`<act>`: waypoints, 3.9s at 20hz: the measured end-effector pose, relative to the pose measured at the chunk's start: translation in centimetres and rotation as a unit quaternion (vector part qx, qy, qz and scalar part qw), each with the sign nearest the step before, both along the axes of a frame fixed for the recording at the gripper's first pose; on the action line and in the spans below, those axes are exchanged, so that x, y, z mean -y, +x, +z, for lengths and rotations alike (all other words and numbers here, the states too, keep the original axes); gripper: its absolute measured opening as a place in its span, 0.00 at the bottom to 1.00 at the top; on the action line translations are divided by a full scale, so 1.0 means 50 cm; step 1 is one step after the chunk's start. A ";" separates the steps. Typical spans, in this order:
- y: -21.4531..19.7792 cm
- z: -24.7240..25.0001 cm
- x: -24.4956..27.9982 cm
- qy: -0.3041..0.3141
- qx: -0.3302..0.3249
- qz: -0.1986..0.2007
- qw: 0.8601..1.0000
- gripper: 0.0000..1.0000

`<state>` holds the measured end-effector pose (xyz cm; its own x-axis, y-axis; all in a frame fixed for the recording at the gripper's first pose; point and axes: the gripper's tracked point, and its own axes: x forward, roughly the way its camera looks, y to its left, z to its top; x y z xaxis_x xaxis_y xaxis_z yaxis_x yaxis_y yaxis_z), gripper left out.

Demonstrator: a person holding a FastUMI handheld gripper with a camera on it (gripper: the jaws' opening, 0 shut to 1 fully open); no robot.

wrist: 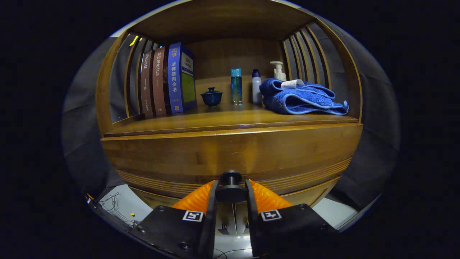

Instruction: Pull open the drawer, take out the items inside it, and place them on the countertop above the cabinet.

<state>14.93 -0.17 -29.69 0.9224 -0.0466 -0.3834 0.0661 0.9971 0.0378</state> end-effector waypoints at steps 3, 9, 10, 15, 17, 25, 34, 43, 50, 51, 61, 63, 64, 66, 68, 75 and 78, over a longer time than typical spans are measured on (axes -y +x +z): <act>-0.002 -0.002 0.002 -0.002 -0.006 -0.002 1.000 0.34; -0.038 0.002 0.003 -0.006 -0.019 0.002 1.000 0.34; -0.052 0.002 0.002 -0.006 -0.022 0.003 1.000 0.34; -0.131 0.009 0.001 -0.007 -0.035 0.010 0.999 0.34; -0.166 0.012 0.000 -0.007 -0.041 0.015 0.999 0.34; -0.282 0.020 -0.001 -0.002 -0.058 0.024 0.998 0.34; -0.356 0.002 -0.001 0.009 -0.085 0.019 0.996 0.34; -0.414 0.101 -0.015 0.060 -0.102 0.009 0.993 1.00; -0.281 0.311 -0.023 0.045 -0.043 0.009 0.998 0.99; -0.253 0.311 -0.024 0.042 -0.053 0.012 0.998 0.99; -0.052 0.126 -0.013 0.079 -0.267 -0.006 0.960 0.99; -0.046 0.064 -0.011 0.076 -0.318 -0.015 0.945 0.99; -0.049 0.040 -0.011 0.071 -0.339 -0.017 0.938 0.99; -0.056 0.000 -0.008 0.054 -0.373 -0.018 0.926 0.99; -0.061 -0.023 -0.008 0.036 -0.395 -0.017 0.918 0.98; -0.055 -0.064 -0.035 0.003 -0.465 -0.007 0.885 0.98; -0.019 -0.053 -0.026 -0.001 -0.460 -0.002 0.888 0.70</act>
